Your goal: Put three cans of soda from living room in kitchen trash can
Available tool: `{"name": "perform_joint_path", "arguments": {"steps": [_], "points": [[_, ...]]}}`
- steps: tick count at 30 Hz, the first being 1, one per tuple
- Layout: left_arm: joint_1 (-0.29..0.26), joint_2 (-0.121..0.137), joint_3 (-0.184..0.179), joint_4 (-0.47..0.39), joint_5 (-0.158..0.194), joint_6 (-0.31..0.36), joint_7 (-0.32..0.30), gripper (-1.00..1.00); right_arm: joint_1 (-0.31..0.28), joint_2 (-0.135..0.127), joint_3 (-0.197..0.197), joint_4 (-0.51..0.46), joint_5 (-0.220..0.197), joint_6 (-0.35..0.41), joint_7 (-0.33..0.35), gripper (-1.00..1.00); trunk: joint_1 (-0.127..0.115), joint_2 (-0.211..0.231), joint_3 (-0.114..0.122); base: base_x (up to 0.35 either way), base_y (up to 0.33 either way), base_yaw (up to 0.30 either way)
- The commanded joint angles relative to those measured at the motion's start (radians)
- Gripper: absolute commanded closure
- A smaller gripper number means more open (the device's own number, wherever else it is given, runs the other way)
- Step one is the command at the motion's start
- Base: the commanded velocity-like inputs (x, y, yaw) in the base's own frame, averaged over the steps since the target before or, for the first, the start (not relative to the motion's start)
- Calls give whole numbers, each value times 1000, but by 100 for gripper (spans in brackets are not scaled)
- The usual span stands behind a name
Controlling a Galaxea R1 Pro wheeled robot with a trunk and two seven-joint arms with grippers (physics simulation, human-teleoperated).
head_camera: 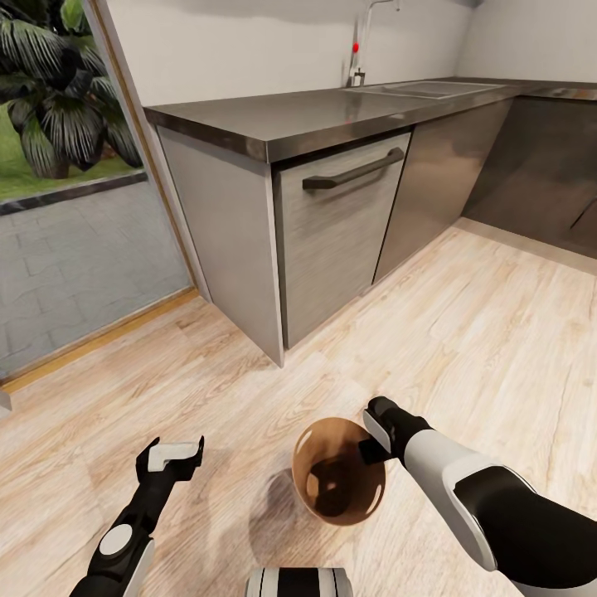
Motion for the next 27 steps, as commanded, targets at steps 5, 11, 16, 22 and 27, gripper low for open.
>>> {"name": "perform_joint_path", "arguments": {"steps": [5, 11, 16, 22, 27], "points": [[0, 0, 0, 4, 0, 0, 0, -100, 0, -2, -4, -1, -4, -29, 0, 100, 0, 0, 0, 0, 0, 0], [-1, -5, 0, 41, 1, -1, 1, -100, 0, -1, -4, -2, -6, -44, 0, 100, 0, 0, 0, 0, 0, 0], [-2, -6, -1, 51, 1, -1, 1, -100, 0, -1, -6, -3, -8, -47, 0, 100, 0, 0, 0, 0, 0, 0], [-2, -6, -1, 55, 0, -1, 2, -100, 2, -2, -6, -3, -8, -48, 0, 100, 0, 0, 0, 0, 0, 0], [-2, -6, -1, 55, 0, -1, 2, -100, 2, -1, -6, -4, -9, -48, 0, 100, 0, 0, 0, 0, 0, 0]]}}
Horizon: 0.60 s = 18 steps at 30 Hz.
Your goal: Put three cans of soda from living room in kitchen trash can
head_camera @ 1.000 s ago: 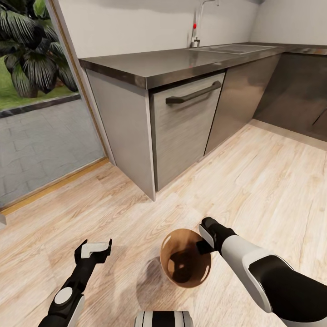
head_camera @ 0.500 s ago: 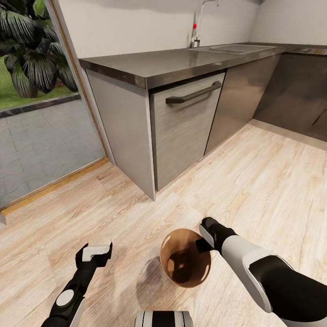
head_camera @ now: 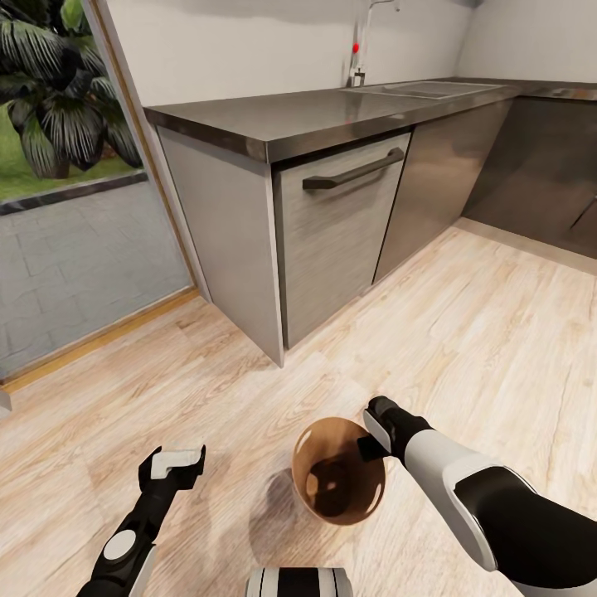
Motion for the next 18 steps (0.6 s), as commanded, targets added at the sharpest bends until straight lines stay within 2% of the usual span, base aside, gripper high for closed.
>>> {"name": "perform_joint_path", "arguments": {"steps": [1, 10, 11, 18], "points": [[0, 0, 0, 0, 0, 0, 0, -100, 1, 0, -2, 0, -2, -1, 0, 100, 0, 0, 0, 0, 0, 0], [-1, -3, -2, 88, -1, 12, 7, -100, 4, 4, -2, 0, -8, -1, 0, 100, -4, 2, 35, 0, 0, 0], [-2, -3, -2, 126, -2, 18, 8, -100, 8, 4, -2, 0, -12, -1, 0, 100, -4, 2, 38, 0, 0, 0], [-2, -3, -14, 148, -3, 25, 9, -100, 13, 5, -2, 1, -14, -1, 0, 100, -7, 4, 66, 0, 0, 0]]}}
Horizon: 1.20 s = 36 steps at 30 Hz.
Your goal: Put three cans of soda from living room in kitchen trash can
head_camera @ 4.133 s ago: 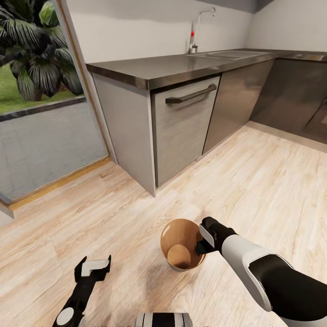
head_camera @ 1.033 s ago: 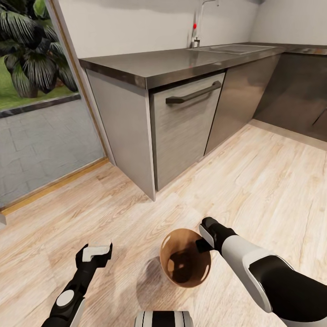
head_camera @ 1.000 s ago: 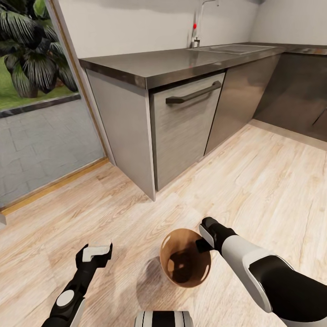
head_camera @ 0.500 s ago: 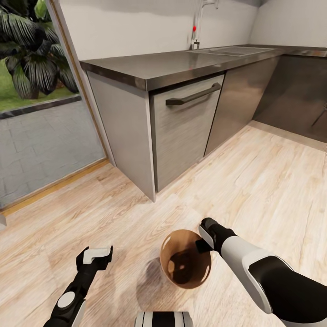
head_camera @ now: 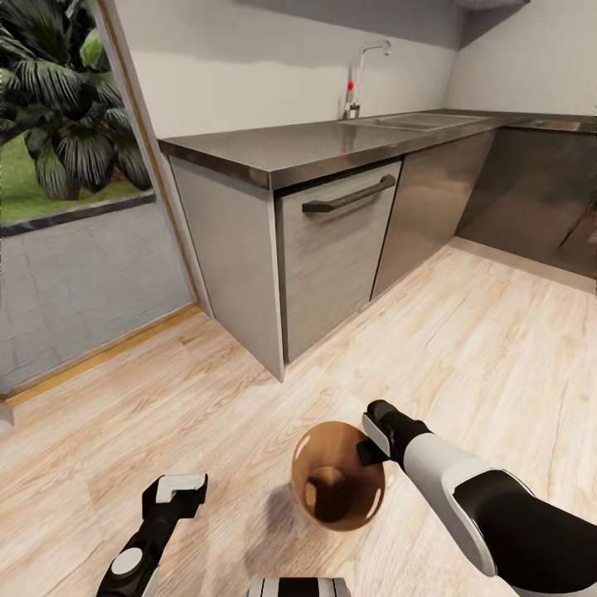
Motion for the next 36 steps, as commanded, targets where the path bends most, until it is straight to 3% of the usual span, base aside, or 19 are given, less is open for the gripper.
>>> {"name": "perform_joint_path", "arguments": {"steps": [1, 8, 15, 20, 23, 29, 30, 36], "points": [[0, 0, -1, 1, 0, 1, 0, -100, 1, 0, -7, 0, -13, -1, 0, 100, 0, 0, 4, 0, 0, 0], [-1, -1, -2, 6, 0, 28, 1, -100, 15, -1, -11, -1, -15, -8, 1, 100, -4, 2, 31, 0, 0, 0], [-2, -1, -1, 9, 0, 74, 3, -100, 30, -4, -15, 1, -16, -74, 2, 100, -7, 4, 58, 0, 0, 0], [-2, 0, -1, 73, 2, 77, 4, -100, 53, -10, -16, -1, -15, -146, 2, 100, -9, 5, 78, 0, 0, 0], [-2, 4, -1, 102, 3, 78, 3, -100, 74, -24, -15, -1, -8, -202, 24, 100, -10, 5, 89, 0, 0, 0], [-2, 7, 0, 120, 3, 79, -5, -100, 86, -59, -15, -1, -3, -229, 81, 100, -13, 7, 112, 0, 0, 0], [-3, 6, 0, 145, 3, 79, -7, -100, 87, -79, -16, -2, -5, -232, 91, 100, -14, 7, 116, 0, 0, 0], [-3, 3, 0, 156, 3, 79, -7, -100, 95, -92, -15, -2, -3, -234, 105, 100, -16, 8, 139, 0, 0, 0]]}}
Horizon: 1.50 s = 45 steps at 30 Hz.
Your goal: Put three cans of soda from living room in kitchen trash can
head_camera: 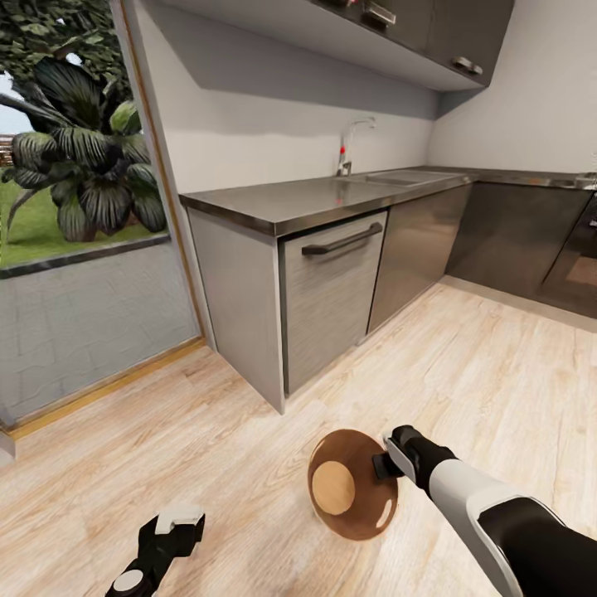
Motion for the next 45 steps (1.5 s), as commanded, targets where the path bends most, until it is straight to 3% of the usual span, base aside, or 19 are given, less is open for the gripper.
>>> {"name": "perform_joint_path", "arguments": {"steps": [1, 15, 20, 26, 28, 37, 42, 45], "points": [[0, 0, 0, 1, 0, 0, 0, -100, 1, -1, -1, 0, 0, -3, 0, 100, 0, 0, 4, 0, 0, 0], [0, 5, -1, 29, 0, -1, -2, -100, 69, -29, 7, -5, 4, -167, 36, 100, -7, 4, 58, 0, 0, 0], [0, 5, -2, 30, 0, -2, -3, -100, 99, -42, 8, -6, 7, -246, 110, 100, -9, 5, 78, 0, 0, 0], [0, 4, -2, 35, 0, -2, -2, -100, 133, -84, 9, -7, 7, -354, 193, 100, -12, 6, 101, 0, 0, 0], [0, 3, -2, 36, 0, -2, -3, -100, 155, -98, 12, -10, 8, -384, 205, 100, -19, 20, 107, 0, 0, 0], [0, 2, -2, 38, 1, -2, -3, -100, 236, -113, 72, -42, 39, -525, 214, 100, -54, 83, 135, 0, 0, 0], [0, 3, -3, 38, 2, -1, -4, -100, 259, -131, 78, -66, 41, -551, 217, 100, -73, 118, 151, 0, 0, 0], [0, 2, -3, 39, 2, 0, -4, -100, 324, -140, 74, -154, 40, -568, 228, 100, -85, 139, 160, 0, 0, 0]]}}
